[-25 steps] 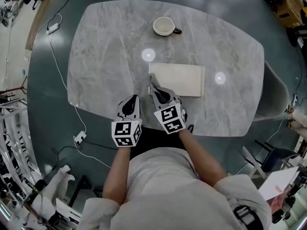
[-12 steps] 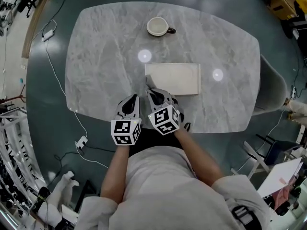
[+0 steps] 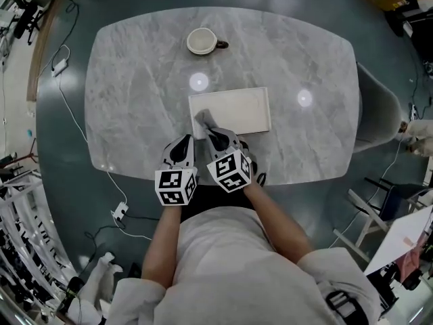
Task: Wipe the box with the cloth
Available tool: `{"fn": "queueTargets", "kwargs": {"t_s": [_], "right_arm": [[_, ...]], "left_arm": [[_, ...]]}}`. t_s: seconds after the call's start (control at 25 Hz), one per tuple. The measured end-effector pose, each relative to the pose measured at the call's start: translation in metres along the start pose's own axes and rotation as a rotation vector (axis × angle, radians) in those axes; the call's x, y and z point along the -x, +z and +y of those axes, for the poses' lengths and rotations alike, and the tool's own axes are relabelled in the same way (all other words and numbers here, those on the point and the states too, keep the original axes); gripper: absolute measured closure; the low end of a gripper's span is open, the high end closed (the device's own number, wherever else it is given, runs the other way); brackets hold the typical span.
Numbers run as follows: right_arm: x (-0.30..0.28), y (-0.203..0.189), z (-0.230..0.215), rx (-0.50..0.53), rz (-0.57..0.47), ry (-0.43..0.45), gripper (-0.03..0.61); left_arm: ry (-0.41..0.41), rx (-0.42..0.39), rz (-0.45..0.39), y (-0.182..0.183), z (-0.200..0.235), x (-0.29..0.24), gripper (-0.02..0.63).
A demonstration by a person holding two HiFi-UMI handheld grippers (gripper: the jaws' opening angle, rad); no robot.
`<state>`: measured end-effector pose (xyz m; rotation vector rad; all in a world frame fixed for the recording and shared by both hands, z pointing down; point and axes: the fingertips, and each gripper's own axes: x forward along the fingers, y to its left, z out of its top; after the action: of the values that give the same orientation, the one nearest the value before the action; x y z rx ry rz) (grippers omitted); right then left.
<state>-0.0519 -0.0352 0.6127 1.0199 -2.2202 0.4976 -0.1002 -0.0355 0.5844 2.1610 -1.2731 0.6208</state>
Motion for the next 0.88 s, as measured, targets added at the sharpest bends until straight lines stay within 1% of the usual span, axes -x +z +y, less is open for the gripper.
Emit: {"fn": "queueTargets", "kwargs": {"t_s": [0.24, 0.88], "right_arm": [[0.012, -0.010, -0.021, -0.055, 0.000, -0.026, 0.545], [0.040, -0.034, -0.068, -0.135, 0.006, -0.121, 0.545]], "left_arm": [[-0.029, -0.029, 0.018, 0.004, -0.019, -0.014, 0.591], [-0.108, -0.080, 0.041, 0.011, -0.063, -0.040, 0.591]]}}
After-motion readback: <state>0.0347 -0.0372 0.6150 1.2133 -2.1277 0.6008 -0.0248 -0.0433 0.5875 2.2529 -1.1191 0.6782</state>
